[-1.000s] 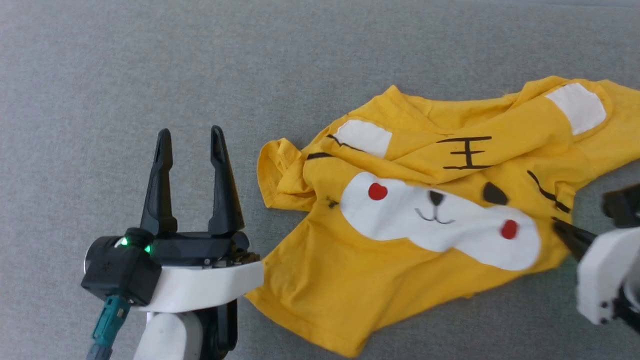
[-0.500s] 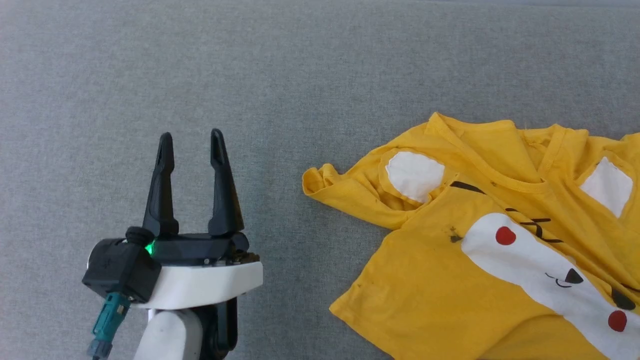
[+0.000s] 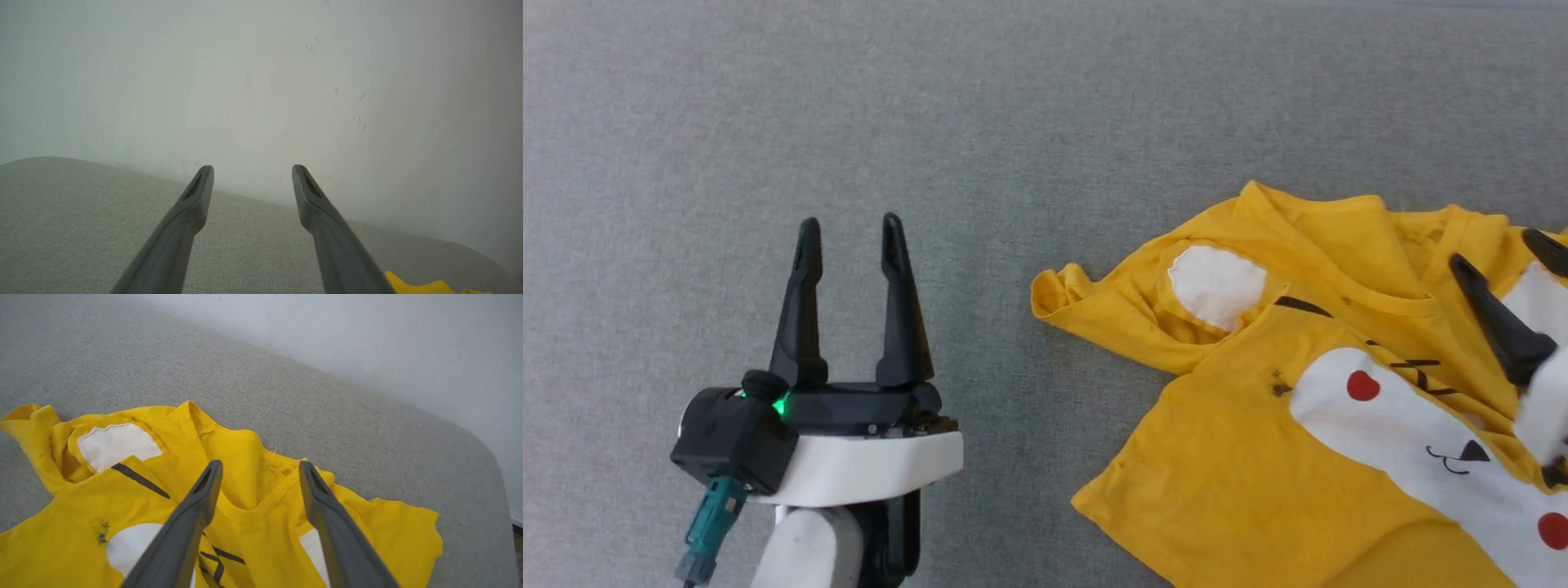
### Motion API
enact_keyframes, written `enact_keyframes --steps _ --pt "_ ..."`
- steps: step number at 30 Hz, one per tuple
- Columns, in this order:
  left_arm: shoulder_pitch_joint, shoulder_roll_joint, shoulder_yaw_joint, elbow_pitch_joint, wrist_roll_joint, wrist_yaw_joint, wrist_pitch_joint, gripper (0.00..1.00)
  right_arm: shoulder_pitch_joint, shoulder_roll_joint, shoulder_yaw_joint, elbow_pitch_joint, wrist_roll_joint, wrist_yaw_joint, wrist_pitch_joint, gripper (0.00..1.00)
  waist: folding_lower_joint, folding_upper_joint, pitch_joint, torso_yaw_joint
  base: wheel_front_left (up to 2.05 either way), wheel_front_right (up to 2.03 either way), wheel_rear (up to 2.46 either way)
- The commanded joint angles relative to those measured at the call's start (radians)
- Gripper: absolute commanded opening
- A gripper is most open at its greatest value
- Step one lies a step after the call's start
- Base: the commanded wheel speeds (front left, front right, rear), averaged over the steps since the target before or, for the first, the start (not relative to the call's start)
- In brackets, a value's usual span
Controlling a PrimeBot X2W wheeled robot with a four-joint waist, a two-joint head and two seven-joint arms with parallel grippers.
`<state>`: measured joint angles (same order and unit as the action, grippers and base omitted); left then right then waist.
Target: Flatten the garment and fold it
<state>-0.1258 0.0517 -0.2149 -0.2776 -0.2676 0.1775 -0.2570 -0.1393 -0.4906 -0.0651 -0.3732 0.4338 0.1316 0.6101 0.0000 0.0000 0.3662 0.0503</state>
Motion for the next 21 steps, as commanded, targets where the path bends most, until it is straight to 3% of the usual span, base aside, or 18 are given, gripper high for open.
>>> enact_keyframes --steps 1,10,15,16,17,18,21 --pt "-0.009 -0.001 -0.004 -0.003 -0.008 0.003 -0.005 1.00 -0.023 0.000 0.017 0.013 -0.003 -0.001 0.006 1.00 0.0000 0.0000 0.021 0.020 0.00 0.00 0.00" --pt "-0.059 -0.001 -0.050 -0.003 0.003 0.011 -0.005 1.00 -0.277 -0.101 0.274 0.204 0.000 -0.001 0.095 1.00 0.0000 0.0000 0.101 0.101 0.00 0.00 0.00" --pt "-0.077 -0.001 -0.080 0.000 -0.015 0.026 -0.005 1.00 -0.351 -0.122 0.381 0.324 0.032 -0.001 0.129 1.00 0.0000 0.0000 0.119 0.146 0.00 0.00 0.00" --pt "-0.080 -0.001 -0.087 0.001 -0.020 0.028 -0.005 1.00 -0.359 -0.130 0.398 0.345 0.038 -0.001 0.137 0.47 0.0000 0.0000 0.123 0.157 0.00 0.00 0.00" --pt "-0.082 -0.001 -0.092 0.002 -0.024 0.030 -0.005 1.00 -0.367 -0.137 0.413 0.362 0.041 -0.001 0.142 0.15 0.0000 0.0000 0.125 0.165 0.00 0.00 0.00" --pt "-0.083 -0.001 -0.096 0.003 -0.028 0.033 -0.005 1.00 -0.373 -0.145 0.427 0.378 0.043 -0.001 0.145 0.00 0.0000 0.0000 0.126 0.172 0.00 0.00 0.00" --pt "-0.084 -0.001 -0.101 0.006 -0.038 0.039 -0.005 1.00 -0.408 -0.166 0.453 0.398 0.039 -0.001 0.127 0.00 0.0000 0.0000 0.123 0.190 0.00 0.00 0.00"
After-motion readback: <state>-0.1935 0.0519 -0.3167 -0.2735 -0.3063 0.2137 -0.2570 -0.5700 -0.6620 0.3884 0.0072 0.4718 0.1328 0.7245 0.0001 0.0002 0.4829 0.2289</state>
